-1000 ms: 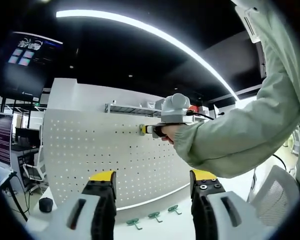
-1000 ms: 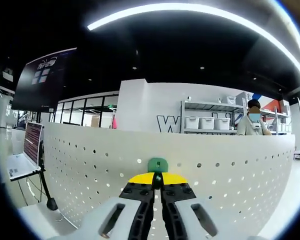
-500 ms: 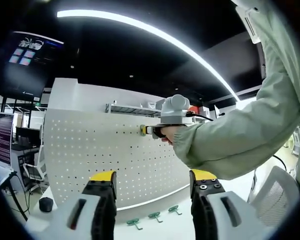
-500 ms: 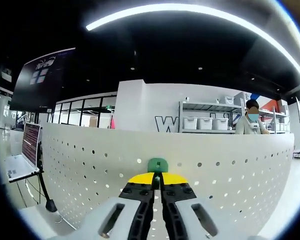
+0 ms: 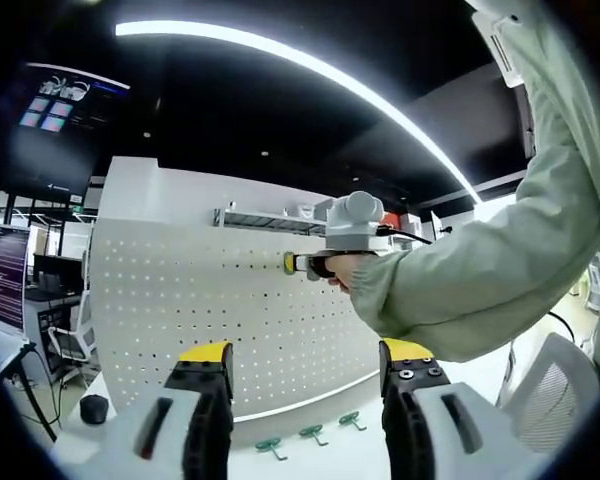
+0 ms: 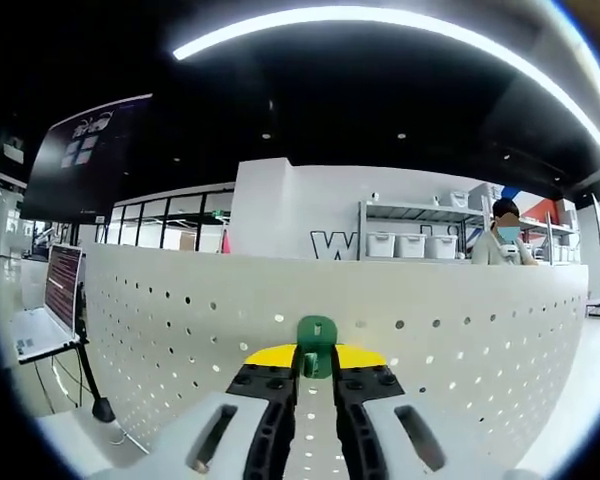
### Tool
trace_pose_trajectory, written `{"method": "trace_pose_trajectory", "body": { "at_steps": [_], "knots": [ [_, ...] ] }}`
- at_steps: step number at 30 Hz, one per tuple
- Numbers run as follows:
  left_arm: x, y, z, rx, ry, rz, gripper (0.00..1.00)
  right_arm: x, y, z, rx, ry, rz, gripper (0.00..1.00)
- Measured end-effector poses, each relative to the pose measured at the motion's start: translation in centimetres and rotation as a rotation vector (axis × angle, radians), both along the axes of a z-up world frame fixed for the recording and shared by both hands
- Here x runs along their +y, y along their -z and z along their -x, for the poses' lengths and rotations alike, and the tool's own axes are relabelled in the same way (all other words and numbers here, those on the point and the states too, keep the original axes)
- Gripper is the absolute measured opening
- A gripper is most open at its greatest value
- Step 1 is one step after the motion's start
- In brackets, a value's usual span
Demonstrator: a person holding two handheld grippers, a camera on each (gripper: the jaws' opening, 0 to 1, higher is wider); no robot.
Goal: Insert the hook assembly into the mounting plate slot until the hook locks in place.
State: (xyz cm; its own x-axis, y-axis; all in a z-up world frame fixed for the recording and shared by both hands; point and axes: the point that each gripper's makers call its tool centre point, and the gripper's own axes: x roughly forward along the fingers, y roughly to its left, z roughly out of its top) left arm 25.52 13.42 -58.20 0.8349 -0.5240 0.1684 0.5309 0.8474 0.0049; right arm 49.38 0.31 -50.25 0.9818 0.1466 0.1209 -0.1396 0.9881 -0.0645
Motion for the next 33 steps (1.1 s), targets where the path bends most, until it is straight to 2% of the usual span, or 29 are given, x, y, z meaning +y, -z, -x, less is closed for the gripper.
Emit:
{"method": "trace_pose_trajectory", "body": {
  "at_steps": [6, 18, 25, 33],
  "knots": [
    [0.0, -0.1, 0.0, -0.002, -0.001, -0.001, 0.61, -0.4, -0.1, 0.4, -0.007, 0.007, -0.017, 0.21],
    [0.1, 0.0, 0.0, 0.0, -0.002, -0.005, 0.61, -0.9, 0.3, 1.3, -0.004, -0.004, -0.027, 0.3],
    [0.0, 0.1, 0.1, 0.001, 0.0, -0.011, 0.61, -1.1, 1.3, 2.4, 0.025, -0.038, -0.04, 0.4],
    [-0.1, 0.1, 0.2, -0.001, 0.004, -0.016, 0.61, -2.4, 3.1, 4.0, 0.066, -0.042, -0.029, 0.44]
  ]
}}
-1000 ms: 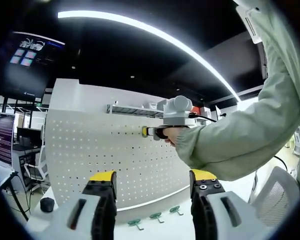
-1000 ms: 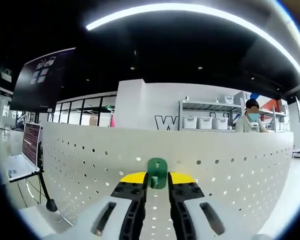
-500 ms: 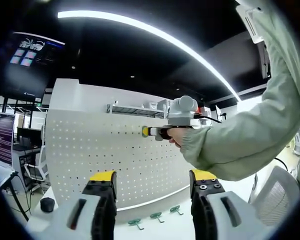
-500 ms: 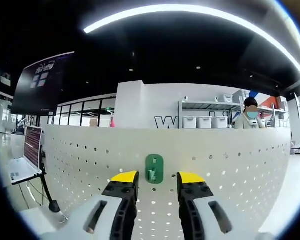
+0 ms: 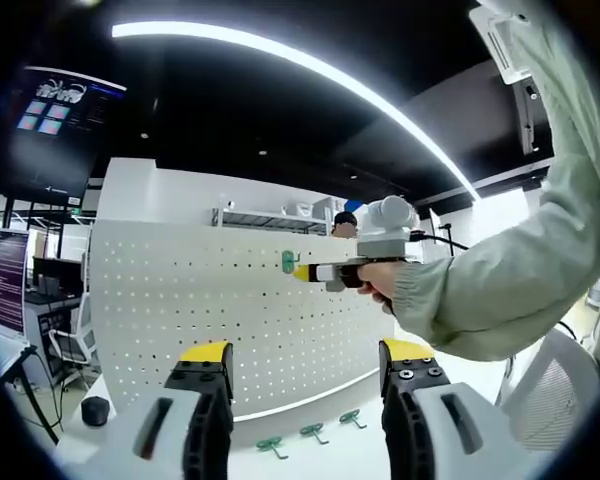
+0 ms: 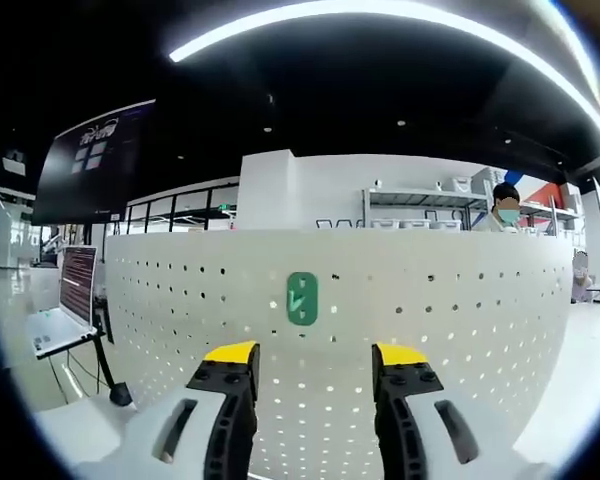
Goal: Insert the hook assembly into the mounting plate slot until the hook locks in place.
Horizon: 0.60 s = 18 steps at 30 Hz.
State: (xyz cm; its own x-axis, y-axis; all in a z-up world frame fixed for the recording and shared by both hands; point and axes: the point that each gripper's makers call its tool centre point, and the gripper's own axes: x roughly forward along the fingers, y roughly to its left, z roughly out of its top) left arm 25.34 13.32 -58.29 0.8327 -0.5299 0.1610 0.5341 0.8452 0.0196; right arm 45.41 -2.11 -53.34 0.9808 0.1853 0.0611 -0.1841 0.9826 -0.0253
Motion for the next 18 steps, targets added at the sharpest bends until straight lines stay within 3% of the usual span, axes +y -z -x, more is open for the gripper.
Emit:
{"method": "trace_pose_trajectory", "body": {
  "at_steps": [14, 18],
  "knots": [
    [-0.3, 0.2, 0.1, 0.003, 0.008, -0.012, 0.61, -1.6, 1.4, 2.6, 0.034, -0.019, 0.016, 0.51],
    [-0.3, 0.2, 0.1, 0.003, 0.007, -0.016, 0.61, -1.5, 1.9, 4.2, 0.046, -0.047, 0.041, 0.51]
  ]
}}
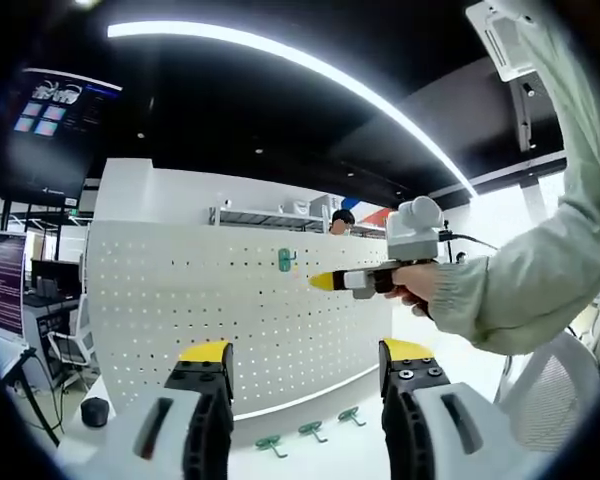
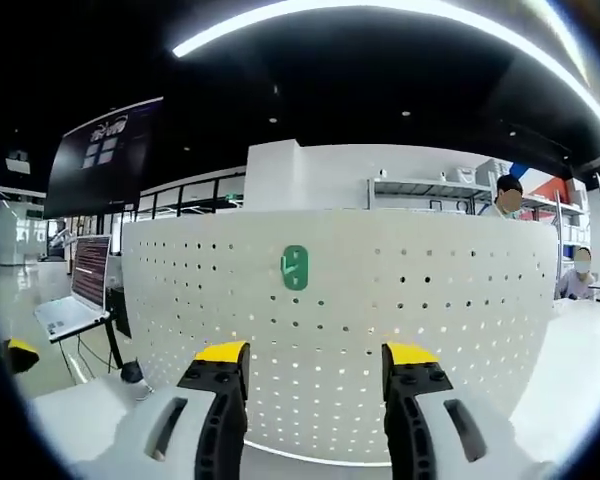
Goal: Insert the hook assembly into the mounting plate slot until the hook locks in place.
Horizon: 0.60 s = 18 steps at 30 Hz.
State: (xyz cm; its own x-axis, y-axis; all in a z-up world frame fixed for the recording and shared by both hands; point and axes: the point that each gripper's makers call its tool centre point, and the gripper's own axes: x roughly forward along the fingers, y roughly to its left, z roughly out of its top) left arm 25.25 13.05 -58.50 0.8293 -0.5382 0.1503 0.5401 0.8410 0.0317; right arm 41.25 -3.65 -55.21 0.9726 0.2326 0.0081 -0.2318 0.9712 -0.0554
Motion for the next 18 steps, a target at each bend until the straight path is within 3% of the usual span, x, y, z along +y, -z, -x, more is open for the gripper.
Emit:
{"method": "trace_pose_trajectory", "body": {
  "at_steps": [6, 18],
  "knots": [
    [-0.2, 0.1, 0.0, -0.002, 0.002, -0.011, 0.61, -0.5, 0.8, 1.8, 0.009, -0.019, 0.038, 0.52],
    [-0.9, 0.4, 0.2, -0.005, 0.013, -0.054, 0.61, -0.5, 1.7, 4.2, 0.029, -0.045, 0.021, 0.52]
  ]
}}
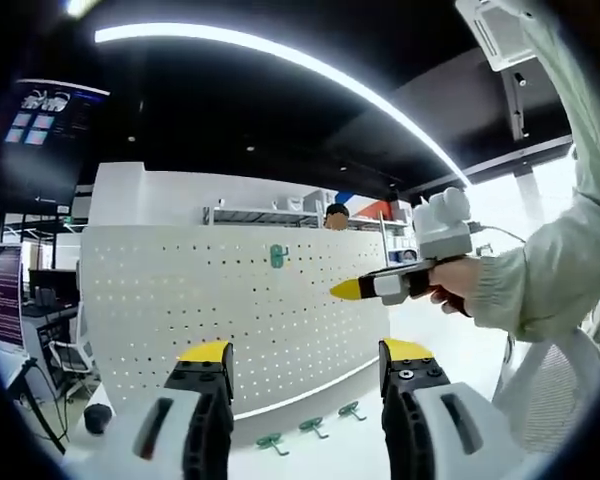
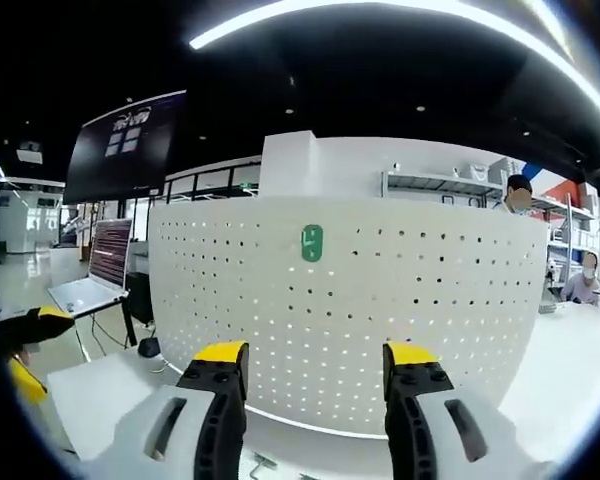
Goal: Insert the hook assembly into the mounting plate slot until the hook locks in place.
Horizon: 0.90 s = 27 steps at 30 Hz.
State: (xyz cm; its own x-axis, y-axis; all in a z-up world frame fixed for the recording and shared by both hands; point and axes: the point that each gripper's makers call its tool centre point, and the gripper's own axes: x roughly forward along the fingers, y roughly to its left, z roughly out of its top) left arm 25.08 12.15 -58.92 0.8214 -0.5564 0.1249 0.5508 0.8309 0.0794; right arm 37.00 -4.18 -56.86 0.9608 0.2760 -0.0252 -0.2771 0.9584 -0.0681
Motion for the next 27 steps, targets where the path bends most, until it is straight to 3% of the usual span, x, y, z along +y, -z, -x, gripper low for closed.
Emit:
{"method": "trace_pose_trajectory", "body": {
  "at_steps": [7, 27],
  "knots": [
    [-0.1, 0.1, 0.0, -0.006, -0.006, -0.021, 0.61, -0.7, -0.1, 1.4, -0.007, -0.004, -0.018, 0.52],
    [-0.1, 0.9, -0.2, 0.003, -0.026, -0.077, 0.6, -1.9, 1.8, 7.5, 0.012, -0.053, -0.045, 0.53]
  ]
}}
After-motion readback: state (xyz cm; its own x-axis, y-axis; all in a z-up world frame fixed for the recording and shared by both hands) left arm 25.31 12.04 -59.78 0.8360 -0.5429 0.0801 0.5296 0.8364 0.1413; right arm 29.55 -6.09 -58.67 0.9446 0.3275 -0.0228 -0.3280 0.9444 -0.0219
